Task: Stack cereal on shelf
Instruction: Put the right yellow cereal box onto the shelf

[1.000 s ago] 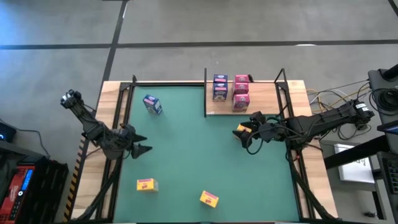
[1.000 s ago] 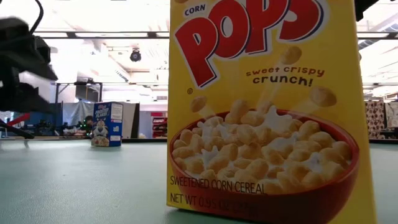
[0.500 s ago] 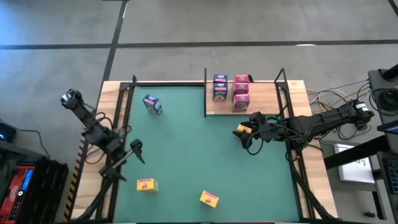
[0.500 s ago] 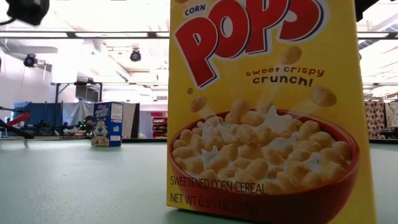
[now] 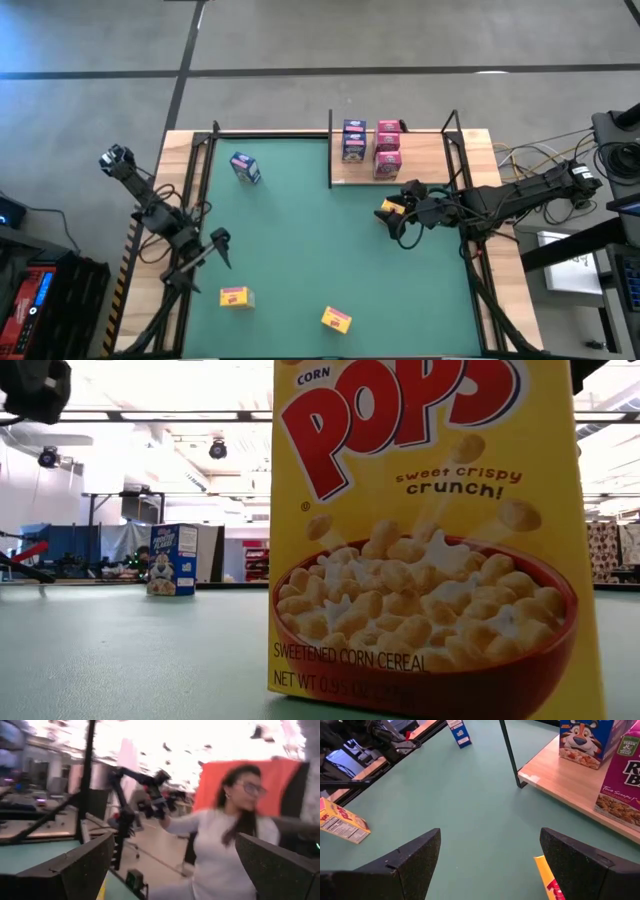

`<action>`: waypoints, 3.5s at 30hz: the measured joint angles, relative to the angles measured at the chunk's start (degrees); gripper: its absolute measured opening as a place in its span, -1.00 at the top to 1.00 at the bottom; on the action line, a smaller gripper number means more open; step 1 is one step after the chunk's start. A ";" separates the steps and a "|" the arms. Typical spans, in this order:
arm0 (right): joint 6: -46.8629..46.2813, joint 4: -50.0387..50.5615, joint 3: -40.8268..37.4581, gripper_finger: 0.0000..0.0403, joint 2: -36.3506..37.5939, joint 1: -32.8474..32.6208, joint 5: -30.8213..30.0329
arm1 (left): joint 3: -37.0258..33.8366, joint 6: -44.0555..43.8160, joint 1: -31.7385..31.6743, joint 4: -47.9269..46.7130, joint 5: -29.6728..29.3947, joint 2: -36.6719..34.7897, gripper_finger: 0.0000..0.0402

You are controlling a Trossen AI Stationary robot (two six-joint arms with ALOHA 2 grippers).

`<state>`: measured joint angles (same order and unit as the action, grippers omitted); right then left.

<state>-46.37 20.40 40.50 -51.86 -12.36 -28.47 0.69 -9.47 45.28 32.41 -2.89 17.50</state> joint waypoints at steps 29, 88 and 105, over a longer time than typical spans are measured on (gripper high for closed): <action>5.90 -1.83 -0.01 -0.63 -0.44 0.00 -1.03 | 0.32 0.87 0.00 -4.67 1.81 3.16 -0.98; -58.26 22.05 3.23 -0.63 -0.08 0.01 10.79 | 0.34 0.86 0.00 -4.67 1.77 3.16 -0.98; -62.25 42.40 20.82 -0.63 -13.83 2.52 10.44 | 0.34 0.86 0.00 -4.67 1.77 3.16 -0.98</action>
<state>-108.62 62.80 61.32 -65.68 -9.84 -18.03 1.04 -8.61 45.28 27.75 -1.13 20.67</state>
